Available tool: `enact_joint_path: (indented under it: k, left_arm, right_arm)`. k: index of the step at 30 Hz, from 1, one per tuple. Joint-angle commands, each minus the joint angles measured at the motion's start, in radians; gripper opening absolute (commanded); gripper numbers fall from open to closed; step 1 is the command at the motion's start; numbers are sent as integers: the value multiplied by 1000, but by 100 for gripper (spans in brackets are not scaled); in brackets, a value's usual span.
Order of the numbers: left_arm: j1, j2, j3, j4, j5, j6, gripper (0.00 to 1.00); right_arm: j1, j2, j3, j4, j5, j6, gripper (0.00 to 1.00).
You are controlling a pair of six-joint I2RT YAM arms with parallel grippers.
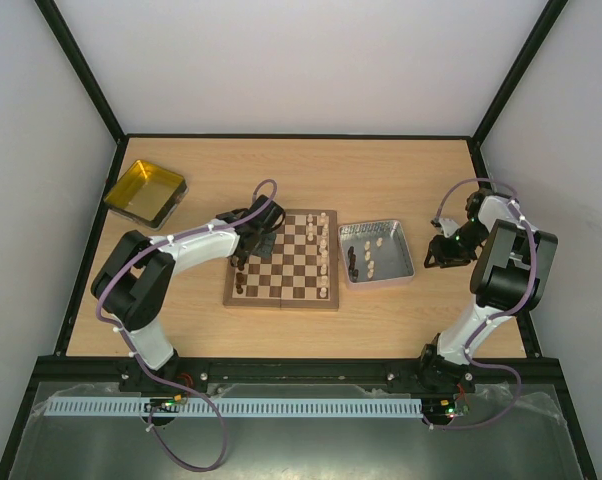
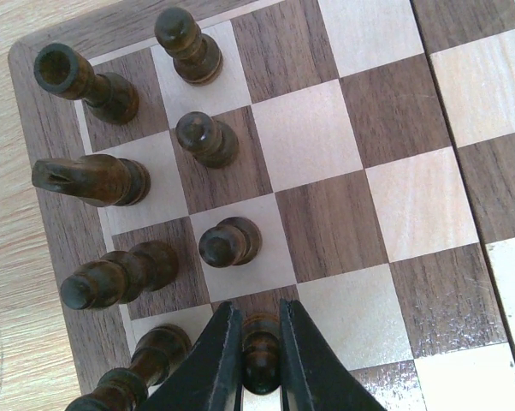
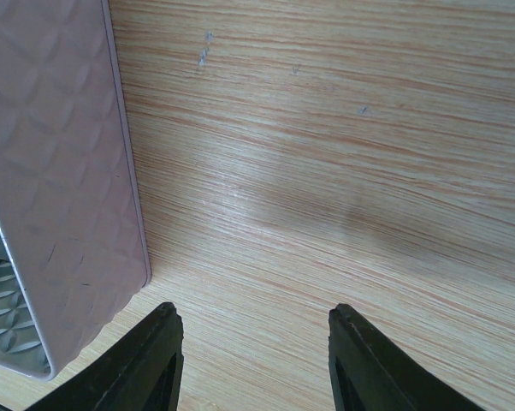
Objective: Set up the chess pieces on the board
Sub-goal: Place the chess piece on the chessboard.
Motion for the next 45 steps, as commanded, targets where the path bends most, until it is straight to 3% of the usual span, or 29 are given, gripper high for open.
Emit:
enact_joint_path:
  k: [1,28,45]
  left_arm:
    - [0,14,12,-18,21,-7,11]
    - [-22,-12,7,-40,-44,-7,23]
    - [-37,-57,14,-42,-56,-2,24]
  right_arm:
    - [-6,-2,0,-20,9,-11,47]
    - [-7,5,2,-23,-9,-3,47]
    - [-7,1,37,-38,6,12,47]
